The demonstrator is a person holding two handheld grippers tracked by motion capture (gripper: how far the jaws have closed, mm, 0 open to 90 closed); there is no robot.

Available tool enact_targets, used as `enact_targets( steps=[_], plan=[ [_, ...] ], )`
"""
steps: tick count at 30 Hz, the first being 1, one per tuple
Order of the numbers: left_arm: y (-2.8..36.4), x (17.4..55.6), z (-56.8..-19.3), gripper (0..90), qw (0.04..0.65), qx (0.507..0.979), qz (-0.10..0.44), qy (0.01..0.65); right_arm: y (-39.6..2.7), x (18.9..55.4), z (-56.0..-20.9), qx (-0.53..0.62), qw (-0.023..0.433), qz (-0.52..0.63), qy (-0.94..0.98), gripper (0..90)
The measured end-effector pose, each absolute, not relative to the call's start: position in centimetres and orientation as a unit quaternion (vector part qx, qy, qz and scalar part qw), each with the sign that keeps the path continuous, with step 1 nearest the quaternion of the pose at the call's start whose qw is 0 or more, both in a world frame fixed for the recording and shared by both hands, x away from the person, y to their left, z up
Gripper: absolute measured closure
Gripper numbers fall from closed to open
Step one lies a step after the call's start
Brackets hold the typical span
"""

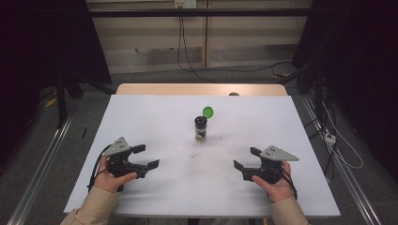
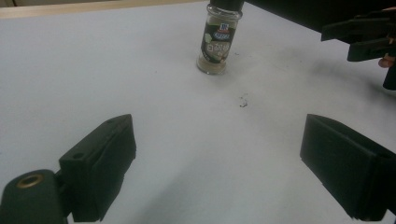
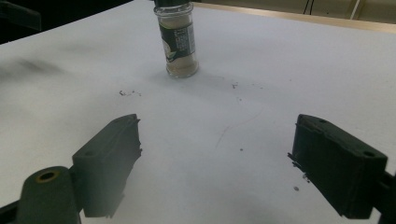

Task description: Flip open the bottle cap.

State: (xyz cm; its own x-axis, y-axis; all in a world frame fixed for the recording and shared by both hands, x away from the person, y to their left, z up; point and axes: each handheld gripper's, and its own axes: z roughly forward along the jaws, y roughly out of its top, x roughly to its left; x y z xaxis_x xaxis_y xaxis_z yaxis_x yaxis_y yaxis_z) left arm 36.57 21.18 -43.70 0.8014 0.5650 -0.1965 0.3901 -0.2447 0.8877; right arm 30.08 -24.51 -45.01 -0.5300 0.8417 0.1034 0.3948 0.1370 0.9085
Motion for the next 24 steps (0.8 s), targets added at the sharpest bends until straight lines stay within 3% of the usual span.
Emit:
enact_targets(
  steps=[24],
  plan=[
    [22.8,35.7,-44.2,8.9,0.524,0.786,0.091,0.316,-27.8,28.5,-45.4,0.442,0.238,0.487,0.715,14.5]
  ],
)
